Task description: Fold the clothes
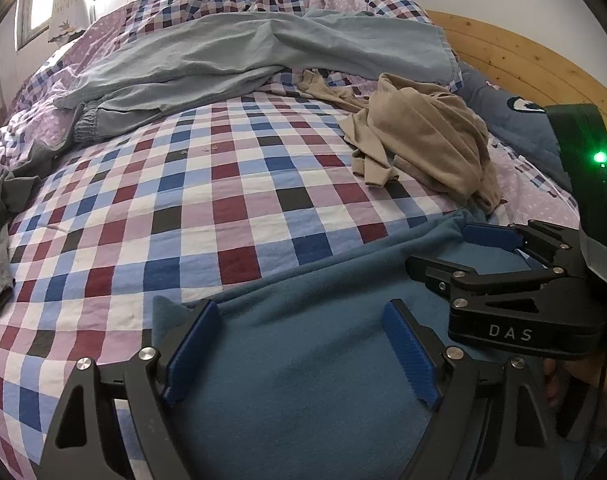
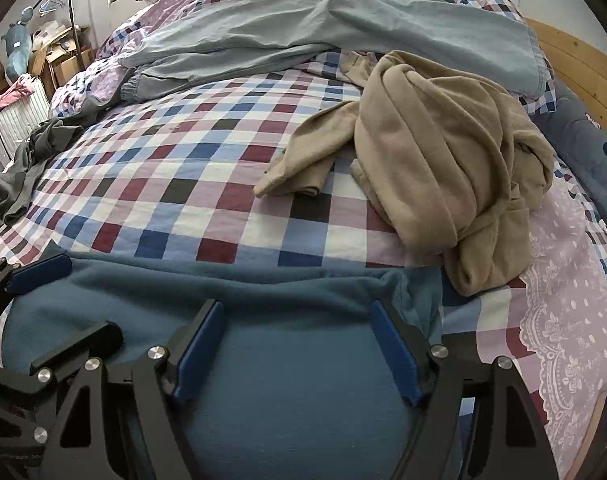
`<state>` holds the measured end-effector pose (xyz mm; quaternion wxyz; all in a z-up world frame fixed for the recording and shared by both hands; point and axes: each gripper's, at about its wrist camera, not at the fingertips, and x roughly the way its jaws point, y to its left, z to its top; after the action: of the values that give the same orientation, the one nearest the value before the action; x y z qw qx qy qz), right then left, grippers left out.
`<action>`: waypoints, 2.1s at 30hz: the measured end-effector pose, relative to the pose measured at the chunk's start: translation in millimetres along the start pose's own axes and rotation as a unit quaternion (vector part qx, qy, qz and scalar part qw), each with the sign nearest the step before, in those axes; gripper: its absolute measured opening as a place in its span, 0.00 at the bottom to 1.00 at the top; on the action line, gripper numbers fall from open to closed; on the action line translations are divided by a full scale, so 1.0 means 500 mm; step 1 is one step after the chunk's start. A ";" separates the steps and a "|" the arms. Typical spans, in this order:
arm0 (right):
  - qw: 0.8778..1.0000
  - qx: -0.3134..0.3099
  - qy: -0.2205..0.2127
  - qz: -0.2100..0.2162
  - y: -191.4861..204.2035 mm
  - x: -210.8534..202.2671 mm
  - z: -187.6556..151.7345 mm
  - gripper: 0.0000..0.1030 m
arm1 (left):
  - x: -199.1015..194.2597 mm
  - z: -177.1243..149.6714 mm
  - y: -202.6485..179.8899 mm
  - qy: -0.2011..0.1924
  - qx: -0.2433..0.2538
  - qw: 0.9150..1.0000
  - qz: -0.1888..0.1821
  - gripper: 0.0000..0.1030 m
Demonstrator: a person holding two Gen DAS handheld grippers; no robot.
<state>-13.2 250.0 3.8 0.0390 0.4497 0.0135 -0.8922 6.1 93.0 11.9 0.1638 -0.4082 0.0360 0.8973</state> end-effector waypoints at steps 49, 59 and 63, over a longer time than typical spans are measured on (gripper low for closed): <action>0.997 -0.007 -0.060 -0.046 0.046 -0.221 -0.229 0.77 | -0.235 -0.259 -0.084 -0.027 0.053 0.998 -0.006 0.85; 0.996 -0.022 -0.065 -0.057 0.052 -0.293 -0.343 0.77 | -0.256 -0.289 -0.071 -0.006 0.021 0.999 -0.032 0.85; 0.995 -0.025 -0.065 -0.065 0.054 -0.320 -0.379 0.78 | -0.268 -0.302 -0.070 0.002 0.009 0.999 -0.037 0.85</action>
<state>235.8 243.3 20.2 -0.0068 0.3875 0.0619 -0.9198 208.6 60.6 13.9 0.2007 -0.4097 0.0292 0.8894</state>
